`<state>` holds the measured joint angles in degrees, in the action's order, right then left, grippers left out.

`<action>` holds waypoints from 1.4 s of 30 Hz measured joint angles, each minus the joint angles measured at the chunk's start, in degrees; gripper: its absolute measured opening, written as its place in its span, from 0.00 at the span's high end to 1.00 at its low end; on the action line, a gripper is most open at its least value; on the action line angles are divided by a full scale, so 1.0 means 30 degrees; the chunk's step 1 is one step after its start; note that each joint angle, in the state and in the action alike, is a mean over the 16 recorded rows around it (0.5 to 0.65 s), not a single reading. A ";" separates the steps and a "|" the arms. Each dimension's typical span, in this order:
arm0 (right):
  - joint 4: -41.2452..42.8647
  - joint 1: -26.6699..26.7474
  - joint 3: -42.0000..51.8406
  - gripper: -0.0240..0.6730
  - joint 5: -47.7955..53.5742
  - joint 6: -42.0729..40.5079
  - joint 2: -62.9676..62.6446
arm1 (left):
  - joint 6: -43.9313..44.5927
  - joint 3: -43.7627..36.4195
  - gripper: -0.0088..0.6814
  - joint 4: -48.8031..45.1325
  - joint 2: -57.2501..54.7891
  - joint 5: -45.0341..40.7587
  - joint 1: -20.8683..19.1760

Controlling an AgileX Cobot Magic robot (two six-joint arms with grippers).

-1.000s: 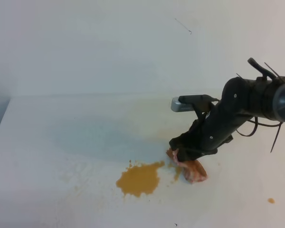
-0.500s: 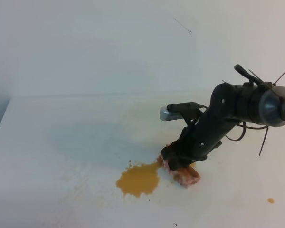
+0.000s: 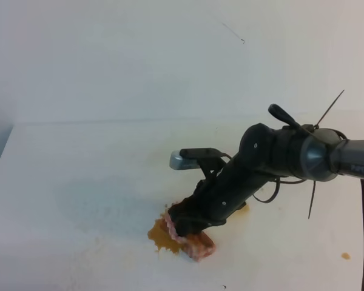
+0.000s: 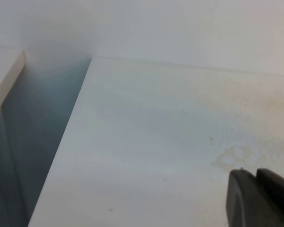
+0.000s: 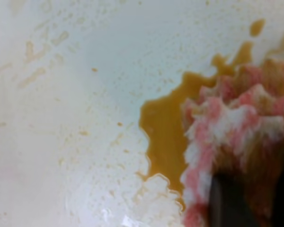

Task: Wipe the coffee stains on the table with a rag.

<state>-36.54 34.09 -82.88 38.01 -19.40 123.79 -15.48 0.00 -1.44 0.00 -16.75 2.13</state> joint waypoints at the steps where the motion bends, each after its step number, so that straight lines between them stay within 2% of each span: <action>1: -0.0155 0.0058 0.0010 0.66 -0.0058 -0.0055 0.0005 | 0.0000 0.0000 0.99 0.0042 0.0000 0.0000 0.0000; 8: 0.0044 0.0276 0.0130 0.59 -0.0426 -0.0212 -0.0334 | 0.0000 0.0000 0.99 0.0331 0.0000 0.0000 0.0000; 18: 0.3523 0.0411 0.0299 0.46 -0.0713 0.0562 -0.1789 | 0.0001 -0.0110 0.99 0.0480 0.0116 0.0051 -0.0006; 24: 0.5238 0.0607 0.0327 0.43 -0.0617 0.1335 -0.2082 | 0.0001 -0.0110 0.99 0.0480 0.0116 0.0051 -0.0006; 29: 0.5626 0.0970 0.0321 0.43 -0.0432 0.1760 -0.1649 | 0.0000 0.0000 0.99 0.0480 0.0000 0.0000 0.0000; 35: 0.5523 0.1486 0.0293 0.48 -0.0166 0.1835 -0.1034 | 0.0000 0.0000 0.99 0.0480 0.0039 0.0000 -0.0002; 42: 0.5355 0.1842 -0.0086 0.68 0.0368 0.1622 -0.0620 | 0.0002 -0.0184 0.99 0.0480 0.0232 0.0085 -0.0013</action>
<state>-20.48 39.62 -83.14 39.12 -14.53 121.93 -15.47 -0.55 0.00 0.70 -16.49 2.09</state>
